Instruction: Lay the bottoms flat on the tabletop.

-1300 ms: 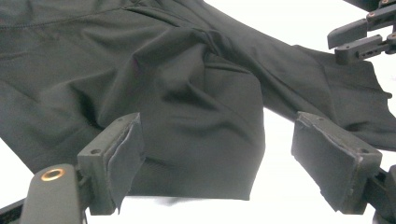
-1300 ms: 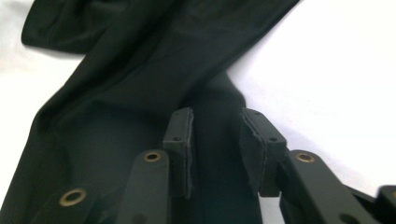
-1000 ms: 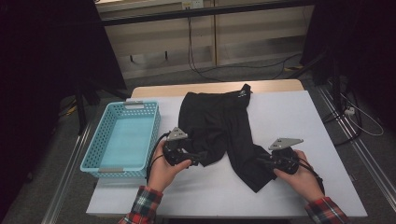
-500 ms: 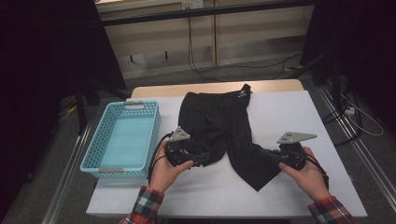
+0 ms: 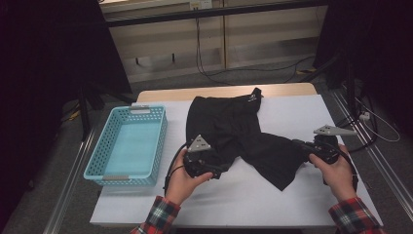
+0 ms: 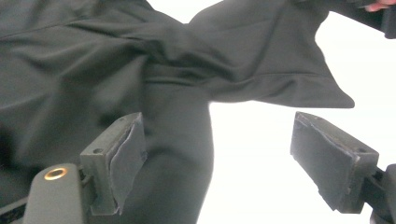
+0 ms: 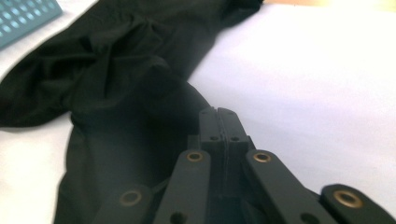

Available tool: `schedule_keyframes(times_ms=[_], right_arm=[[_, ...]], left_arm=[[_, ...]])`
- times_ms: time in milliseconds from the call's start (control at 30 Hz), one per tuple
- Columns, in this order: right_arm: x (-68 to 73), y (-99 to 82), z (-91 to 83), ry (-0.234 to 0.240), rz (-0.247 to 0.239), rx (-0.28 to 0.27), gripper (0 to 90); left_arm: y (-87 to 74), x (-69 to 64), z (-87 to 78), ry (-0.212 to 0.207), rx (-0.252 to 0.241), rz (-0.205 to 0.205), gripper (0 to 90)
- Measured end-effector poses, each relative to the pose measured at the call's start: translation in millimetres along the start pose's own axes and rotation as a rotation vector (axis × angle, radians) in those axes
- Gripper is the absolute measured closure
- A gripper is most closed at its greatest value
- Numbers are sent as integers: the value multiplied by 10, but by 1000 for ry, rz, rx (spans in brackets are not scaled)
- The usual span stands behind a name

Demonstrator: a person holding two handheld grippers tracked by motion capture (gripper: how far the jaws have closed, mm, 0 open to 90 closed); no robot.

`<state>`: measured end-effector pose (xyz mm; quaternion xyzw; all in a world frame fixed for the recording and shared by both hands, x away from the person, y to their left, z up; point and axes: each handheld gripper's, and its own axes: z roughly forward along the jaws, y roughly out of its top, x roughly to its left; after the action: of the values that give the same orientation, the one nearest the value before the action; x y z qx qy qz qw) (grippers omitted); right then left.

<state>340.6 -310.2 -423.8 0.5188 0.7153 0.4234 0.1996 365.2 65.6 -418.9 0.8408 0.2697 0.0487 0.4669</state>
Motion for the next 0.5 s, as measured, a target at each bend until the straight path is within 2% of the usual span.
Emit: schedule_keyframes(times_ms=[200, 333, 500], right_arm=[[77, -12, 72, -21, -51, 42, 900], [75, -34, 89, -22, -50, 54, 900], [69, -47, 86, -15, -42, 56, 900]], left_arm=[[25, -201, 227, -37, -11, 46, 234], [53, -326, 397, -62, -8, 93, 267], [75, -415, 576, -99, 1, 143, 350]])
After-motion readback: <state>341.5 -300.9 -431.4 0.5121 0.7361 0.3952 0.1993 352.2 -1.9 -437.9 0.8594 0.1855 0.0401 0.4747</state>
